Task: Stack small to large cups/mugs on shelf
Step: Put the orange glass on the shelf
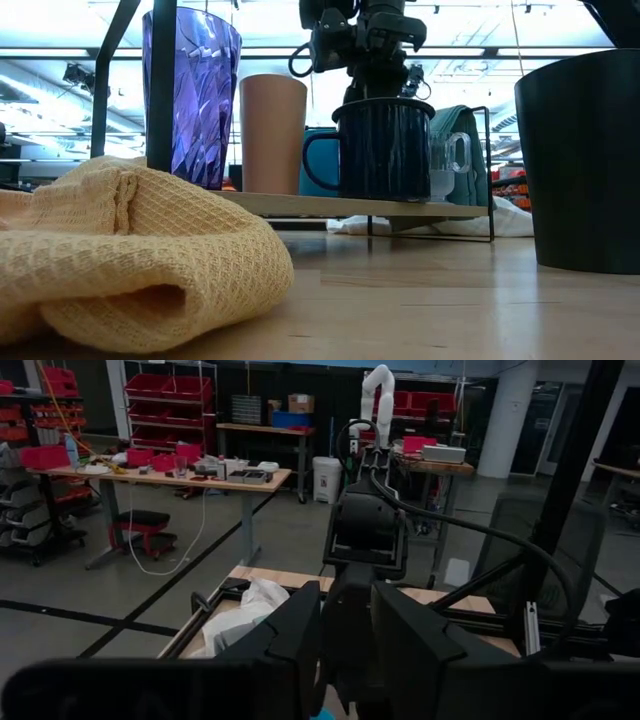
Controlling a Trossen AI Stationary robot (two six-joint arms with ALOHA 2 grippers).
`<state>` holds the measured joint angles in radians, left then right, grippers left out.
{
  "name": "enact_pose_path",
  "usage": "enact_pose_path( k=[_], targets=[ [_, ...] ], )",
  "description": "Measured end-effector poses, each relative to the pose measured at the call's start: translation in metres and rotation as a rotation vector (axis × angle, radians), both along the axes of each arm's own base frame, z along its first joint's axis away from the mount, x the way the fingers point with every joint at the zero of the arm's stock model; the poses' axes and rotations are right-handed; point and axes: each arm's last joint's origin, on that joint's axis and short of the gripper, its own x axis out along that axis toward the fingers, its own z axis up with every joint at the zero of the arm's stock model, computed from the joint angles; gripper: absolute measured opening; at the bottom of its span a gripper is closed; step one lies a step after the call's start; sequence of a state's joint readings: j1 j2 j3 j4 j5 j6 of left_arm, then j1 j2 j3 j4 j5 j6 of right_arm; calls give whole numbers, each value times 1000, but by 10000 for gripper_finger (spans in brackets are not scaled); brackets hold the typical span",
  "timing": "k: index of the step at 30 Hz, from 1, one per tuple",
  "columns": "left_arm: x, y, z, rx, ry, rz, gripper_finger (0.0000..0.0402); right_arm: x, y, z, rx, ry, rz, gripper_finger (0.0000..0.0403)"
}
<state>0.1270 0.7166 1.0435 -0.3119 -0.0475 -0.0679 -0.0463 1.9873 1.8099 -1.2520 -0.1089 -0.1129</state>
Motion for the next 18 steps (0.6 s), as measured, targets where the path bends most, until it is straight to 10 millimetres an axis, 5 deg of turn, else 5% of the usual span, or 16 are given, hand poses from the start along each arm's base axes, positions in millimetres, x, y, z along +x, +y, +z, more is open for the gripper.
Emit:
enact_pose_path(
  k=[18],
  targets=[
    [0, 0, 0, 1, 0, 0, 99, -3, 0, 0, -1, 35, -5, 115]
  ],
)
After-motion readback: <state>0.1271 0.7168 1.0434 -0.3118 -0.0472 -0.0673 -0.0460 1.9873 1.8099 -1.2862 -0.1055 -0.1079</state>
